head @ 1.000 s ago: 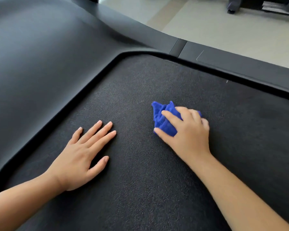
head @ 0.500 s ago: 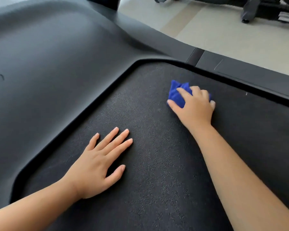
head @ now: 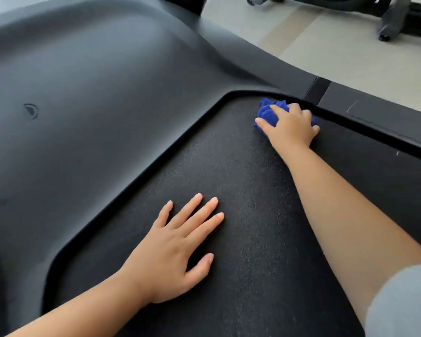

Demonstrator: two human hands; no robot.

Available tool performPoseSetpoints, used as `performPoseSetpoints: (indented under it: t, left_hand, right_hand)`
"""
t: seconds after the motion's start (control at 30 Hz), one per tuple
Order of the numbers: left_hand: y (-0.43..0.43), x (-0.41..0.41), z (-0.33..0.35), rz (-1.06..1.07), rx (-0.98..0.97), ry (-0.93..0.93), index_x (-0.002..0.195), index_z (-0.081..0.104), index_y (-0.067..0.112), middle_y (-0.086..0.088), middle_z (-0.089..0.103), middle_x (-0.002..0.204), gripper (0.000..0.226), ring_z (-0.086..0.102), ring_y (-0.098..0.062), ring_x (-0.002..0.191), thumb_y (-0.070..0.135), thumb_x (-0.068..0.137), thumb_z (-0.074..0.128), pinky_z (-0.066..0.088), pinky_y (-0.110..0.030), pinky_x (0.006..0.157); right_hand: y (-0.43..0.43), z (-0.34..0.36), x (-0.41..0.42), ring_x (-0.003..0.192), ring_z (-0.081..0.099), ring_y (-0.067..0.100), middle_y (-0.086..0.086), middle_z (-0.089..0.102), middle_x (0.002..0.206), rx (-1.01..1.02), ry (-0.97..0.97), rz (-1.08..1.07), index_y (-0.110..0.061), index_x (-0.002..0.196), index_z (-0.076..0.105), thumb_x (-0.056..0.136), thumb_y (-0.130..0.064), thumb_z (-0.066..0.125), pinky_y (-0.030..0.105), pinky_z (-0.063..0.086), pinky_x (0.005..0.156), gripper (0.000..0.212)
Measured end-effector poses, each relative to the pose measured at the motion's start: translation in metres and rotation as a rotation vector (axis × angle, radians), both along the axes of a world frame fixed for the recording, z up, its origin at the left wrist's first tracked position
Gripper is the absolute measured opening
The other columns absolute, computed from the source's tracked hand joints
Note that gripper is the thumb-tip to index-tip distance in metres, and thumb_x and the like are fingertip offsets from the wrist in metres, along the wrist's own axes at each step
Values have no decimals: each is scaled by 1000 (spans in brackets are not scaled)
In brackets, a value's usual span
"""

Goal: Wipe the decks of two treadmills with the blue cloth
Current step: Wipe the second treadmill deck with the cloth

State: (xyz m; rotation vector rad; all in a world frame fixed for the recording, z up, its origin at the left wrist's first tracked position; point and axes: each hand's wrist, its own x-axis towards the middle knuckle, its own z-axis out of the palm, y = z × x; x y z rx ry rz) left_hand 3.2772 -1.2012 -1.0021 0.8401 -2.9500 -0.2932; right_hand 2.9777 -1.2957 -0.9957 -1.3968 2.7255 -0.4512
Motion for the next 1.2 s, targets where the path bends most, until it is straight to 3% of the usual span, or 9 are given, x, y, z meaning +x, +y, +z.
performPoseSetpoints:
  t: [0.13, 0.23, 0.33, 0.5, 0.67, 0.77, 0.97, 1.13, 1.2]
  left_hand:
    - [-1, 0, -2, -3, 2, 1, 145, 27, 28, 10, 14, 155, 61, 6, -14, 143, 47, 88, 36, 6, -44, 109]
    - [0, -1, -3, -3, -3, -1, 144, 28, 27, 8, 16, 154, 61, 10, -15, 142, 47, 87, 36, 10, -50, 113]
    - [0, -1, -2, -12, -18, -27, 144, 28, 27, 7, 17, 154, 61, 12, -17, 142, 47, 87, 36, 14, -52, 112]
    - [3, -2, -3, 0, -8, -21, 144, 28, 26, 7, 17, 154, 61, 12, -17, 142, 46, 87, 36, 14, -49, 110]
    - [1, -2, -2, -10, -31, -9, 144, 29, 25, 7, 18, 154, 61, 11, -17, 142, 46, 87, 36, 12, -47, 107]
    - [1, -1, -1, -16, -24, 2, 144, 30, 26, 7, 19, 154, 61, 12, -17, 142, 47, 87, 36, 12, -47, 106]
    - [2, -1, 0, -9, -29, -12, 144, 30, 27, 7, 20, 153, 60, 13, -17, 142, 48, 87, 35, 17, -53, 109]
    - [0, 0, 0, -11, 57, 13, 146, 21, 31, 12, 8, 155, 61, -1, -11, 142, 49, 89, 28, 1, -46, 109]
    - [1, 0, 1, -4, 93, 20, 146, 12, 34, 17, -4, 153, 63, -13, -7, 140, 53, 86, 18, -8, -43, 111]
  right_hand:
    - [8, 1, 12, 126, 32, 29, 5, 39, 139, -4, 18, 22, -32, 136, 45, 86, -61, 48, 53, 29, 100, 58]
    - [61, -12, 53, 108, 49, 33, 8, 56, 120, -175, 156, 240, -28, 118, 62, 77, -65, 48, 50, 39, 85, 57]
    - [77, -14, 67, 93, 56, 34, 7, 62, 106, -245, 186, 321, -26, 106, 69, 72, -65, 44, 48, 43, 73, 57]
    - [14, -5, 45, 122, 36, 29, 4, 44, 135, -89, 85, 160, -32, 131, 51, 83, -61, 51, 48, 30, 96, 55]
    - [-48, 4, 36, 127, 30, 29, 6, 36, 140, 19, 50, -51, -30, 136, 43, 91, -57, 42, 54, 25, 101, 53]
    - [-37, 5, 52, 126, 31, 29, 6, 36, 140, 2, 56, 22, -30, 137, 42, 90, -57, 42, 53, 25, 101, 53]
    - [20, -1, 100, 119, 37, 26, 2, 43, 132, -80, 152, 363, -35, 131, 48, 84, -63, 47, 44, 33, 91, 55]
    - [0, 9, 53, 128, 30, 27, 3, 35, 142, 58, 17, 82, -35, 138, 40, 87, -62, 45, 49, 30, 100, 58]
    - [11, 3, 63, 128, 29, 27, 3, 35, 143, 56, 58, 85, -34, 140, 37, 88, -62, 42, 49, 29, 100, 59]
